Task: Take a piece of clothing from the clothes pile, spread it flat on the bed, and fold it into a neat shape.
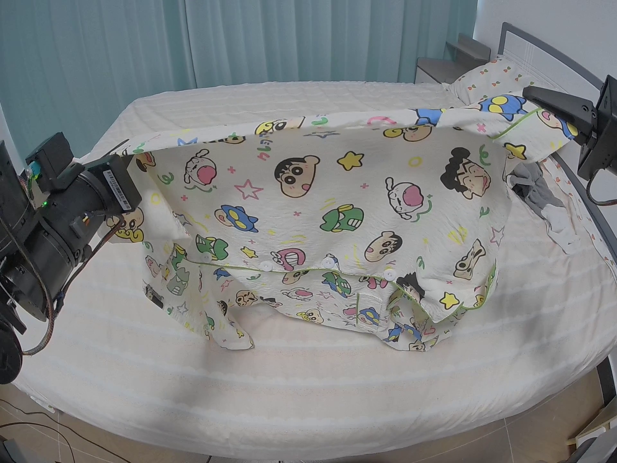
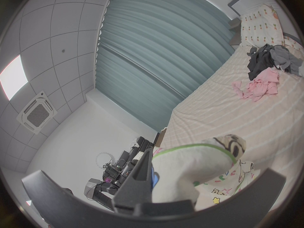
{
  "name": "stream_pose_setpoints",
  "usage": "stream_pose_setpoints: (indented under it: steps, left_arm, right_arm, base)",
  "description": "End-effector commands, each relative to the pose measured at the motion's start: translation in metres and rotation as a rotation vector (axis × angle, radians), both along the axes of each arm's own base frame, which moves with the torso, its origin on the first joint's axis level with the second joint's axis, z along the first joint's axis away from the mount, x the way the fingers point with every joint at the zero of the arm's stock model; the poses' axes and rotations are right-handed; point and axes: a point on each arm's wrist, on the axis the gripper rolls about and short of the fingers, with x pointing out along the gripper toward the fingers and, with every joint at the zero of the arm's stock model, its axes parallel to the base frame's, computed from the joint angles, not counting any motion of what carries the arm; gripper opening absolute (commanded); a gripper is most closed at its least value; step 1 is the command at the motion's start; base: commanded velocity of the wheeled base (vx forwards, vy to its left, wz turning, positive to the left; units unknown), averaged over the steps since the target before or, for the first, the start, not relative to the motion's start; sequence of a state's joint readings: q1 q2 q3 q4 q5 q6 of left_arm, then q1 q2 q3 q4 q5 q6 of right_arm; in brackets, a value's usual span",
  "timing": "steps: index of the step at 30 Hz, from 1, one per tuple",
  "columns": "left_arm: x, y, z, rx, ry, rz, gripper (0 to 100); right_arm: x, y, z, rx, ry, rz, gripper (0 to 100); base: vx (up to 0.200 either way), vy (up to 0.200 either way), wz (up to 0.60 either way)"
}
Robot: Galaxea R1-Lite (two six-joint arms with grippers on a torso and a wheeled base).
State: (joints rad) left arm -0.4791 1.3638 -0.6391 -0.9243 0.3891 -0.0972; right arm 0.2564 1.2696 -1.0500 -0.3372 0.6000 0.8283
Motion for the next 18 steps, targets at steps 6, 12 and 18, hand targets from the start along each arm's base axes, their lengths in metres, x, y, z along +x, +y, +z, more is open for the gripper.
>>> stream_pose_setpoints:
  steps: [6,12,18]
  left_arm:
    - [-0.016,-0.001,-0.007,-0.001,0.011,-0.045,0]
    - [-0.026,-0.001,-0.002,-0.014,-0.013,-0.068,0]
    - [-0.037,0.001,-0.005,-0.013,-0.011,-0.092,0]
  right_arm:
    - [-0.029,-0.007,0.004,0.01,-0.048,0.01,0]
    - [-0.051,-0.012,0.009,0.016,-0.107,0.035,0]
    - [-0.078,-0.018,0.007,-0.003,-0.173,0.078,0]
  base:
    - [-0.167,0.0,0.0]
    - [-0.2,0.0,0.0]
    - [-0.2,0.0,0.0]
